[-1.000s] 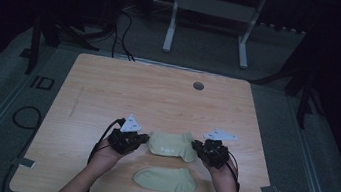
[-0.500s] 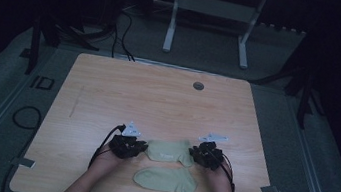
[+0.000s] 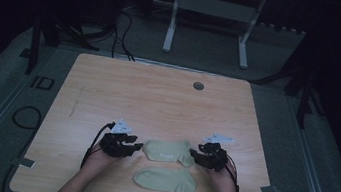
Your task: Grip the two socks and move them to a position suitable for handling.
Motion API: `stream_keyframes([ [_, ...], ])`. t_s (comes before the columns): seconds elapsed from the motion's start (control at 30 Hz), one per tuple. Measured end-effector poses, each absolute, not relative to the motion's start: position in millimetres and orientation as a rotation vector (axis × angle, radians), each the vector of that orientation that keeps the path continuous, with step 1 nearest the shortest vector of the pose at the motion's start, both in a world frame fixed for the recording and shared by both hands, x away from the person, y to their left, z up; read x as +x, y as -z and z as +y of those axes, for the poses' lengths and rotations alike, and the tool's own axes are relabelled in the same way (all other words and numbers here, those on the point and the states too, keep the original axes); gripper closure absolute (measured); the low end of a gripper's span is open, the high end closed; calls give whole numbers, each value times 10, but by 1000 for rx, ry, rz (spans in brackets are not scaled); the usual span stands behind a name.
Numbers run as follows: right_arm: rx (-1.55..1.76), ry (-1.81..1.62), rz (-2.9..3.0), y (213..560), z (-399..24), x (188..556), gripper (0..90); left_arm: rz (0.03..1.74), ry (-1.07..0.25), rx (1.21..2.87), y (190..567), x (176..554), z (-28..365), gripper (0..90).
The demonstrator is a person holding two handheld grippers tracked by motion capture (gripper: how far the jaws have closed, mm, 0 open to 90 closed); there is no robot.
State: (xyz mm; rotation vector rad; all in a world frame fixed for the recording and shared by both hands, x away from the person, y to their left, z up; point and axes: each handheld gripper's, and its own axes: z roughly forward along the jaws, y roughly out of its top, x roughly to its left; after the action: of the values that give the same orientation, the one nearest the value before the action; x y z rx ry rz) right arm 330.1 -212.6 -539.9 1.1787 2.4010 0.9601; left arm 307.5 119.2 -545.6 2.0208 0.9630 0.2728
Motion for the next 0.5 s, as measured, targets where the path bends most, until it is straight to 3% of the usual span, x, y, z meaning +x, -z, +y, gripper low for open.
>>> stream_keyframes([
  [0.07,1166,-962,2398,5392,-2116,3292,608,955,-271,2019,5437,3074,1172,703],
  [0.1,1159,-960,2399,5386,-2108,3288,659,930,-282,2020,5391,3071,1092,703],
  [0.13,1134,-948,2400,5378,-2079,3282,768,908,-276,2025,5379,3073,1050,840],
  [0.17,1125,-946,2395,5381,-2062,3282,825,890,-287,2034,5372,3071,1004,883],
  [0.27,1110,-939,2422,5411,-1995,3295,892,847,-291,2065,5387,3084,872,896],
  [0.5,1083,-891,2450,5556,-1889,3319,839,894,-274,2156,5576,3202,808,880],
])
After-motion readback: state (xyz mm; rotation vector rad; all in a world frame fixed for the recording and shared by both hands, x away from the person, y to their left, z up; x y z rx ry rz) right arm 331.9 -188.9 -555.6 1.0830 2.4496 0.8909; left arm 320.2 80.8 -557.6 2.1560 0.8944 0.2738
